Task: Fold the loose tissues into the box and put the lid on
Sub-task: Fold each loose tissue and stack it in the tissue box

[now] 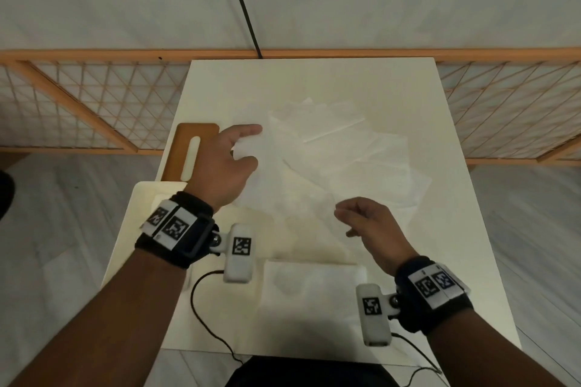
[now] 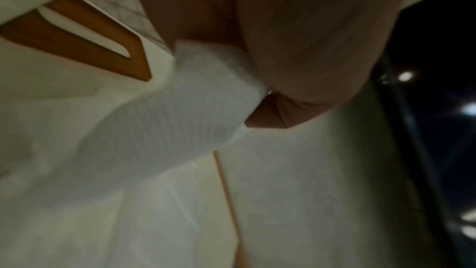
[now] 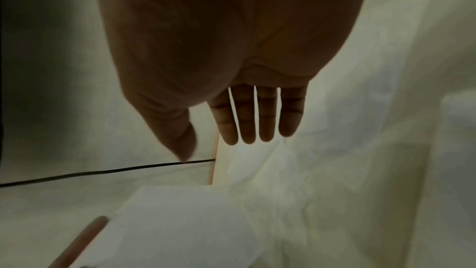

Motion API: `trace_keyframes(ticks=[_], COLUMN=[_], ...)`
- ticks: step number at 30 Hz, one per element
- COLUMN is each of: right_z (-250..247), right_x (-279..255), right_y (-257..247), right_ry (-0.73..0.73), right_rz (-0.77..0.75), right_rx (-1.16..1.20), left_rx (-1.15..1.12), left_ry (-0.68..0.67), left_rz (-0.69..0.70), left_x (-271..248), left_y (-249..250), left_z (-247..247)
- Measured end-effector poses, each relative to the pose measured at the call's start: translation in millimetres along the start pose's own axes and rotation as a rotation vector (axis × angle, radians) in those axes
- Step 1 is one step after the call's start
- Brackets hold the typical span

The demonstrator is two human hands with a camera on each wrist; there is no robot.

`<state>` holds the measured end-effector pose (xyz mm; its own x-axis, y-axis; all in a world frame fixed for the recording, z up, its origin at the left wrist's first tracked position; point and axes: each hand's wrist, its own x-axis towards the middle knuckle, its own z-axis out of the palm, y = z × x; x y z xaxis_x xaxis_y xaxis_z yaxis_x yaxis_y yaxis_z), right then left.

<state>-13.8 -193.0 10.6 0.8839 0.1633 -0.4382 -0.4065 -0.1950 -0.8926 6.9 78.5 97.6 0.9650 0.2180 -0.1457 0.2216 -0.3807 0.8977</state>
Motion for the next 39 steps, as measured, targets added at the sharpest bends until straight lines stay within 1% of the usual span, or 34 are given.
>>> trace_keyframes(ticks=[2, 4, 6, 9, 13, 15, 18, 21, 23, 24, 26, 28, 29, 30, 32, 35, 39], right_z=[16.7, 33.8, 48.5, 63.5, 80.7, 92.9, 105.7, 106.7, 104.9, 102.1, 91.4, 77.2, 70.1, 64.4, 55.9, 49.0, 36.0], right_x=[2.5, 4.4, 4.7, 2.0, -4.7, -10.8, -22.8, -26.5, -28.0, -28.3, -30.2, -31.3, -30.1, -29.7, -29.1, -34.9, -39.6], right_y=[-10.3, -19.0, -27.7, -40.2, -45.0, -42.9, -39.6, -40.0, -40.6, -40.2, -43.0, -46.5, -46.1, -47.4, -48.1, -49.5, -50.3], right_ry=[-0.062, -0.134, -0.205, -0.302, -0.457, -0.537, -0.614, -0.607, -0.589, -0.548, -0.452, -0.404, -0.389, -0.386, -0.381, -0.381, -0.322], right_rz=[0.022, 0.054, 0.081, 0.135, 0.245, 0.276, 0.251, 0.232, 0.182, 0.161, 0.101, 0.045, 0.044, 0.048, 0.051, 0.03, -0.01], right_rx=[0.157, 0.276, 0.35, 0.484, 0.603, 0.598, 0.611, 0.636, 0.626, 0.634, 0.621, 0.608, 0.629, 0.66, 0.675, 0.568, 0.464], left_rx=[-0.103, -0.303, -0.499, -0.709, -0.88, -0.955, -1.033, -1.059, -1.074, -1.064, -0.985, -0.823, -0.739, -0.675, -0.621, -0.548, -0.486], left_ry=[-0.053, -0.117, -0.142, -0.144, -0.139, -0.177, -0.269, -0.272, -0.274, -0.261, -0.191, -0.113, -0.087, -0.076, -0.062, -0.063, -0.07], left_rz=[0.073, 0.087, 0.081, 0.029, -0.05, -0.09, -0.121, -0.156, -0.128, -0.121, -0.15, -0.175, -0.182, -0.19, -0.217, -0.206, -0.193], left_x=[-21.2, -41.6, -57.6, -74.8, -91.3, -96.7, -101.6, -103.8, -103.3, -102.9, -102.3, -102.6, -102.9, -103.5, -103.9, -103.5, -103.2], left_y=[20.1, 36.1, 41.4, 32.1, 7.8, 1.4, -4.0, -9.9, -12.5, -13.7, -17.5, -25.0, -29.7, -33.7, -38.3, -40.0, -40.5], left_z=[-9.6, -18.9, -30.2, -40.3, -38.5, -34.8, -36.0, -39.3, -40.6, -41.1, -42.9, -45.6, -46.3, -46.0, -43.7, -36.5, -27.0])
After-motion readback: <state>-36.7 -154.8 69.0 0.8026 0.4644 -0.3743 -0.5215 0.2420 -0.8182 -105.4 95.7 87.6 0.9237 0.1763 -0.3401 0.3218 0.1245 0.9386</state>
